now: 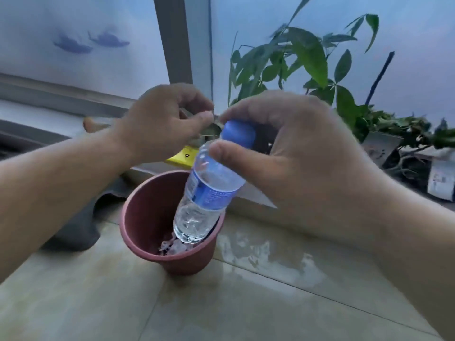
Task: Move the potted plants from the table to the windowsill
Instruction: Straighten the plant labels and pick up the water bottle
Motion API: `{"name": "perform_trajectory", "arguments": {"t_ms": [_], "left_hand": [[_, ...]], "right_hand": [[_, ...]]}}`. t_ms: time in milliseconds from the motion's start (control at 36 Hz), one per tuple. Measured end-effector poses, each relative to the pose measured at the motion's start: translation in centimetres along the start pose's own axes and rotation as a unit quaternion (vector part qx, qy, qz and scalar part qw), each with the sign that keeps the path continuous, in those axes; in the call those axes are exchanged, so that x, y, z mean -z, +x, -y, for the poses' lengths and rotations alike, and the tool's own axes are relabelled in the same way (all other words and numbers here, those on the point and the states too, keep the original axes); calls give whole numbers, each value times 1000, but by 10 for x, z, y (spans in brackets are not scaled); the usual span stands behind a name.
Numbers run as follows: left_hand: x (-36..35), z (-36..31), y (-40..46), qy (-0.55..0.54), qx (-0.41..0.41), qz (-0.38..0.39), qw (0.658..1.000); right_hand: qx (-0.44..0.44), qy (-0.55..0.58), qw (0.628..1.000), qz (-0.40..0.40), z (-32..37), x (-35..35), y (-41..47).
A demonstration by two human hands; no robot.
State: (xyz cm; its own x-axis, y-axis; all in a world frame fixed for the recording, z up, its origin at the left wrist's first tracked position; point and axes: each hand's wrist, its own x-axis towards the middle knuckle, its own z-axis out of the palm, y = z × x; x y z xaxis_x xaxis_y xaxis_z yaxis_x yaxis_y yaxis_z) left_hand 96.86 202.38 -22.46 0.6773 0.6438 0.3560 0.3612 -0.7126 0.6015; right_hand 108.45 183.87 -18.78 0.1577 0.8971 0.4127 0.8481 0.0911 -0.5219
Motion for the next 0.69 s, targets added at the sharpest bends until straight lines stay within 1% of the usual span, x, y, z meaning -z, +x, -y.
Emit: {"name": "perform_trajectory", "arguments": {"t_ms": [56,83,139,194,250,306,417,472,583,694], "left_hand": [[0,11,-3,16,20,7,1000],[0,18,-5,23,29,8,999],[-1,31,-9,29,46,16,998],[-3,44,-10,27,60,23,998],[-4,56,-12,27,63,29,997],[-6,66,-12,24,63,32,997],[-10,79,-10,32,69,46,996],[-11,85,-9,32,75,52,995],[-10,100,-8,31,95,49,994],[0,124,-5,19,157,39,987]], "right_hand": [[18,-12,1000,18,-3,-26,12],[20,-20,999,45,-2,-41,17],[10,-48,992,116,-7,-72,22],[-12,-92,977,194,-18,-101,26],[-35,-121,961,247,-27,-126,27],[-45,-144,951,268,-40,-147,24],[-39,-229,918,321,-60,-176,16],[-48,-243,905,346,-67,-181,14],[-71,-222,910,343,-76,-176,20],[-82,-207,924,312,-82,-163,31]]}}
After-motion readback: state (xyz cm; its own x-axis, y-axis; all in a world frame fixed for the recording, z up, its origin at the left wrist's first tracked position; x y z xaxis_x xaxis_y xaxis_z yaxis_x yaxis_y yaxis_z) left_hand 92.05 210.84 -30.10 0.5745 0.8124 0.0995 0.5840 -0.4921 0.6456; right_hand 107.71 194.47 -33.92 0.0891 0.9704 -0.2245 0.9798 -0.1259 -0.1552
